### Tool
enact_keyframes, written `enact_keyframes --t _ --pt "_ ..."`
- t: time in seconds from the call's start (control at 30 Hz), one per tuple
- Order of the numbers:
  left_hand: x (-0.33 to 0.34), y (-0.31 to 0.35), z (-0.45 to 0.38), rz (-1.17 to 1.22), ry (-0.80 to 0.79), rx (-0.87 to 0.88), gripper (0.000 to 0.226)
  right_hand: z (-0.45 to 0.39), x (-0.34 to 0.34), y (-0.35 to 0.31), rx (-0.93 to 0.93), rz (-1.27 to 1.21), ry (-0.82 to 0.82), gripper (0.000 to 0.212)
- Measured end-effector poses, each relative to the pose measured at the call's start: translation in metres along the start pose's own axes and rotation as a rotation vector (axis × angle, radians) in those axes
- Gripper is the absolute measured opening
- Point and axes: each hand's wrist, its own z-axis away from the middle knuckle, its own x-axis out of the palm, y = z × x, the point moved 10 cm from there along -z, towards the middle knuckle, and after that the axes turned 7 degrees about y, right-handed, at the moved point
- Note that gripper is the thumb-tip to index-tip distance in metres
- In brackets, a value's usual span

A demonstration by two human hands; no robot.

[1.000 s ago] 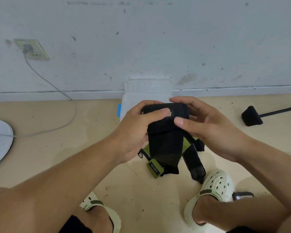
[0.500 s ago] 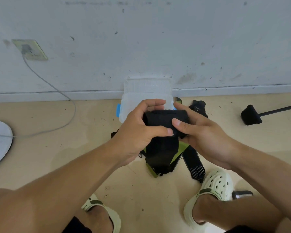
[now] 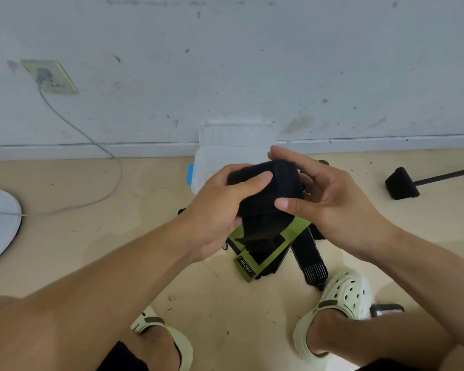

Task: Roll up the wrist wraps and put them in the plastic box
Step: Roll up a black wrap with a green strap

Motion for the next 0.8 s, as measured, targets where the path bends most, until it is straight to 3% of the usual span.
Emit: enact_keyframes --t 0.17,0.47,0.53,0.67,0.8 --pt "-0.006 0.007 0.001 -0.092 0.038 0.098 0.038 0.001 0.015 0.01 0.095 0.082 -0.114 0.085" --pt "0.006 -0.002 0.005 -0.166 -0.009 0.088 0.02 0.005 0.031 0.033 0.175 0.058 -0.162 0.105" --pt "0.004 -0.004 0.005 -0.177 0.02 0.077 0.02 0.005 0.031 0.032 0.169 0.058 -0.15 0.1" --pt "-0.002 -0.009 0.005 -0.152 0.079 0.014 0.027 0.002 0.018 0.017 0.056 0.088 -0.041 0.05" --pt "0.003 -0.014 0.004 -0.083 0.048 -0.075 0.048 0.003 0.01 0.004 -0.02 0.055 0.027 0.053"
